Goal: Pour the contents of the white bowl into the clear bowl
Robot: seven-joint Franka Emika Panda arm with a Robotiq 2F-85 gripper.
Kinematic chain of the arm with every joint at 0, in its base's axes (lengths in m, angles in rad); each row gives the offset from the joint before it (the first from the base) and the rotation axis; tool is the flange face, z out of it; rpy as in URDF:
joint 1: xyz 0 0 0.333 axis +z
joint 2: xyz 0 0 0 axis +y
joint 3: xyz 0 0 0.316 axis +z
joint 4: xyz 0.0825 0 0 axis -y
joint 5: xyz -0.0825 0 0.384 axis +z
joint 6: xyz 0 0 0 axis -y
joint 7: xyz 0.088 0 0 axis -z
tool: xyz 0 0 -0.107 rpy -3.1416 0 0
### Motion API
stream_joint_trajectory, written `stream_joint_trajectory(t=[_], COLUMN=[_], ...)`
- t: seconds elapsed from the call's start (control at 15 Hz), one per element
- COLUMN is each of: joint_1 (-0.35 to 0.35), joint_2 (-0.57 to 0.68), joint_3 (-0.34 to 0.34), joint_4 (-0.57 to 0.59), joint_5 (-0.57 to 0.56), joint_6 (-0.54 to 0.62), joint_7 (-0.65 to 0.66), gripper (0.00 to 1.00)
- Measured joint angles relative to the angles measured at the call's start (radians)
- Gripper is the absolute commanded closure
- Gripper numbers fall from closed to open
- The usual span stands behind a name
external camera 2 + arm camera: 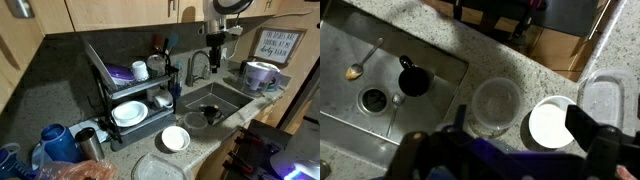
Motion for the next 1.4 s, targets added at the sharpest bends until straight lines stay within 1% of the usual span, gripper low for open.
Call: stream_joint_trajectory(t=[0.27, 0.47, 1.07, 1.4], joint_1=[0.021, 0.042, 0.048, 0.061], joint_2=[0.043, 0.075, 0.085, 0.098], joint_3=[0.036, 0.061, 0.065, 0.098], joint_4=[0.013, 0.03, 0.042, 0.04], joint_5=[0.053, 0.086, 0.081, 0.087], joint_6=[-0.061, -0.087, -0.095, -0.087], joint_7=[0.05, 0.059, 0.058, 0.068], gripper=[0.0, 0.0, 0.0, 0.0])
